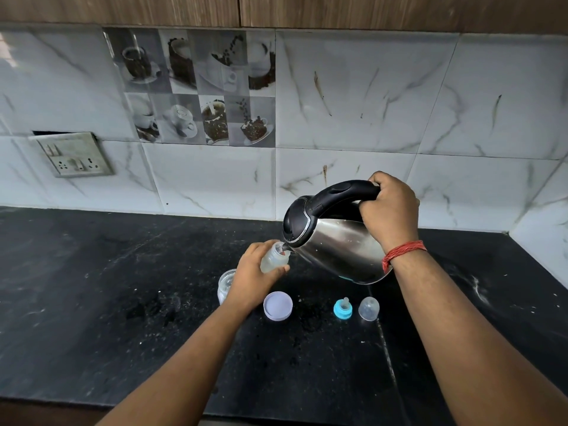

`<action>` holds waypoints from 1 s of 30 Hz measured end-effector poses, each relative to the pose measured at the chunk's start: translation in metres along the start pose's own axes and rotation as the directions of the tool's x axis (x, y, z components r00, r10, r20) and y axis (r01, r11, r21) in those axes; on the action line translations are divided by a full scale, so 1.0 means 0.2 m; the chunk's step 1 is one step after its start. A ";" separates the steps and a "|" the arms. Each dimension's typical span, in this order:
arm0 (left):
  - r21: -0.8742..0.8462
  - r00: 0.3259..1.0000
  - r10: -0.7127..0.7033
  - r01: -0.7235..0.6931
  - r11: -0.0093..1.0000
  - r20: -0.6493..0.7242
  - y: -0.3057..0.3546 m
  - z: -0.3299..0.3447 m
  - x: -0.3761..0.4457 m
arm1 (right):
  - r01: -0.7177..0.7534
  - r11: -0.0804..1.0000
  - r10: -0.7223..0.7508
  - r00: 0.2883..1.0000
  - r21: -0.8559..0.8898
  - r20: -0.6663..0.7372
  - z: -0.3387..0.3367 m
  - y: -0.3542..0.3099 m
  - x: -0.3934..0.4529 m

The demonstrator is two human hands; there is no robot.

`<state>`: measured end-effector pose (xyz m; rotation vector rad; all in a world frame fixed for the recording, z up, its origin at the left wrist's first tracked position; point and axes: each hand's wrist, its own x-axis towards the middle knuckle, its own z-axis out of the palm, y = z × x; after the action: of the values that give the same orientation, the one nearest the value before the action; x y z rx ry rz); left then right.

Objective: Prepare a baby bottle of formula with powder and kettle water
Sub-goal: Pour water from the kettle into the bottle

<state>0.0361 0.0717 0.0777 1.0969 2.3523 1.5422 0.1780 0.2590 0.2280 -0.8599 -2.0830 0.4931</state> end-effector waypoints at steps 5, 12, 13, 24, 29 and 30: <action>0.005 1.000 0.008 -0.008 1.000 0.009 -0.01 0.00 0.02 | 0.028 0.999 -0.028 1.000 -0.046 0.001 0.02 0.00 0.03; 0.007 1.000 0.014 -0.014 1.000 0.006 -0.02 0.00 0.07 | 0.067 0.996 -0.068 0.998 -0.056 -0.002 0.05 -0.02 0.09; 0.011 1.000 0.015 -0.015 1.000 0.005 -0.02 0.00 0.07 | 0.071 0.996 -0.071 0.997 -0.056 -0.001 0.06 -0.02 0.09; 0.026 1.000 0.003 -0.003 1.000 0.016 -0.08 0.00 0.15 | 0.033 0.999 -0.033 0.999 -0.023 0.032 0.13 0.02 0.16; 0.022 1.000 0.002 -0.003 1.000 0.026 -0.10 0.02 0.18 | -0.052 0.998 0.049 0.997 0.047 0.054 0.18 0.09 0.19; 0.021 1.000 0.003 -0.004 1.000 0.030 -0.11 0.02 0.19 | -0.072 0.996 0.068 0.996 0.058 0.062 0.18 0.10 0.19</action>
<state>-0.0003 0.0933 0.0676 1.1206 2.3539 1.4953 0.1403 0.2991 0.2141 -0.8952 -2.0865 0.6229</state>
